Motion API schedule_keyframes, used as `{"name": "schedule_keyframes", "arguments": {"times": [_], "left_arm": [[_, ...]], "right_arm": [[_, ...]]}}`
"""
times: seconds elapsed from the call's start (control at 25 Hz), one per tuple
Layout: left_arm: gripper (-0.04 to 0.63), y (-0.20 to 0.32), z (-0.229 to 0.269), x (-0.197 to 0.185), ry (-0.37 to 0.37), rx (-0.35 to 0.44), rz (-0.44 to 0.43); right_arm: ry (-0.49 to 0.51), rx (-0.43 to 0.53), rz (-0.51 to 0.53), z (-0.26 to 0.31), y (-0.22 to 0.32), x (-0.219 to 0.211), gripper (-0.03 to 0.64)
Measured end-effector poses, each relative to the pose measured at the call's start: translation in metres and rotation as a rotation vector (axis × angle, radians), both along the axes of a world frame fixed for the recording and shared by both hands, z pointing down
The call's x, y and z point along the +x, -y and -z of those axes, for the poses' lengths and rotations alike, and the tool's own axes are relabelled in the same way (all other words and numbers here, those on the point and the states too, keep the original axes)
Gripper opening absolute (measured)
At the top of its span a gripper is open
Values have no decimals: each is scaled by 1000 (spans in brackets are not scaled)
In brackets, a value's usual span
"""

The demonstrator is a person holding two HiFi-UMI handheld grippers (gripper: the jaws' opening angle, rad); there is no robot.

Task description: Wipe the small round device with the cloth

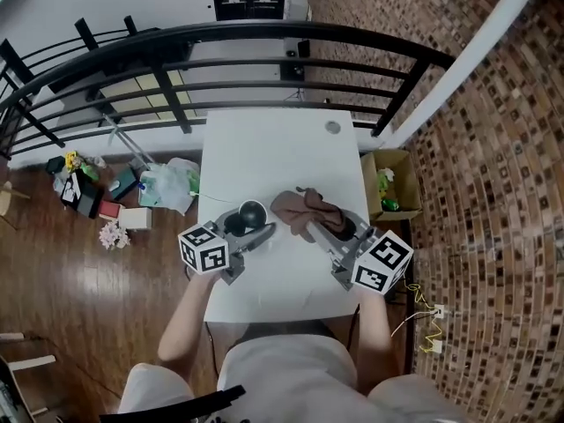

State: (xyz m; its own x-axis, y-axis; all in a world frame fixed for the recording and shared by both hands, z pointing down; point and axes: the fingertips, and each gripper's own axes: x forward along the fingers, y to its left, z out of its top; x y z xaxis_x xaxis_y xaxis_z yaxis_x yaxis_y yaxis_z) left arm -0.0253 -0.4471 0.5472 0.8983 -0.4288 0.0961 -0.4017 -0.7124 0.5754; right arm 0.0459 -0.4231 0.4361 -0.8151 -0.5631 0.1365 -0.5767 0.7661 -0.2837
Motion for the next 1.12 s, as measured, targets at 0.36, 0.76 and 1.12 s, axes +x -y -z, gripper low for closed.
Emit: {"name": "schedule_keyframes", "arguments": {"times": [0.36,0.76,1.12], "left_arm": [[351,-29,80,14,-103,86,-96],[351,-64,94,22,-160,108,-209],[351,-105,121,25,-218,223,-380]], "right_arm": [[-89,28,295,52,-29,-71,29],[-32,-57,234,46,-11,-71,29],[-55,-230,232,-4,3,-62,29]]}}
